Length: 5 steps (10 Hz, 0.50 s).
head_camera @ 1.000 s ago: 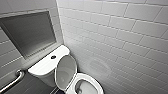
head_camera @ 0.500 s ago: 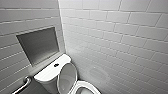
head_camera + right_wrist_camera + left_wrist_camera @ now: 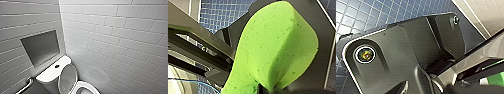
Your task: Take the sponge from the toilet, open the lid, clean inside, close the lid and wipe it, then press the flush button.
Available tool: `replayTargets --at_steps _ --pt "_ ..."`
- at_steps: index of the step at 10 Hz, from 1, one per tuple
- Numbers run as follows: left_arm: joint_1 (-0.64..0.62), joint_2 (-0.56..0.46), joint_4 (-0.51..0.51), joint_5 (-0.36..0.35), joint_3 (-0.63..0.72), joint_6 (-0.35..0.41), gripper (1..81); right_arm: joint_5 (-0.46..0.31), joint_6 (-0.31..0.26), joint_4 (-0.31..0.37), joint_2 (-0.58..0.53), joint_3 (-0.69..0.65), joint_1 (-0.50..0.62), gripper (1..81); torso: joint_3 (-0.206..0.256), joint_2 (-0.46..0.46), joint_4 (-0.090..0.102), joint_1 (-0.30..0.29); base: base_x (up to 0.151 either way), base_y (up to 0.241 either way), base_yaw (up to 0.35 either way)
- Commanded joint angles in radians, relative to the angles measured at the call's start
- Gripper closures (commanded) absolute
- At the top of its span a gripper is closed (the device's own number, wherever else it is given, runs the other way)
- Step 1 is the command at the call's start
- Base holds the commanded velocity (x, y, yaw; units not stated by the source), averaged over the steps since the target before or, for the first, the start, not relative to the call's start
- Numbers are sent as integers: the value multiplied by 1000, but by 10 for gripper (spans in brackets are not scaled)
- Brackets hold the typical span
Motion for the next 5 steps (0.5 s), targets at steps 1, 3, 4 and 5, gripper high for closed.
replayTargets --at_steps 1,3,4,5 --pt "-24 18 17 19 -54 -2 10 -45 -1 -33 -1 -21 -1 811 0 97 0 -63 0 0 0" --pt "-9 54 17 19 -130 -4 10 -47 -2 -33 13 -49 2 811 0 71 0 -46 0 0 0" --pt "-8 79 5 19 -186 -15 10 -47 -2 -33 16 -53 3 811 0 94 0 -60 0 0 0" --pt "5 127 2 13 -267 -33 10 -53 -2 -34 16 -55 6 811 0 100 0 -65 0 0 0"
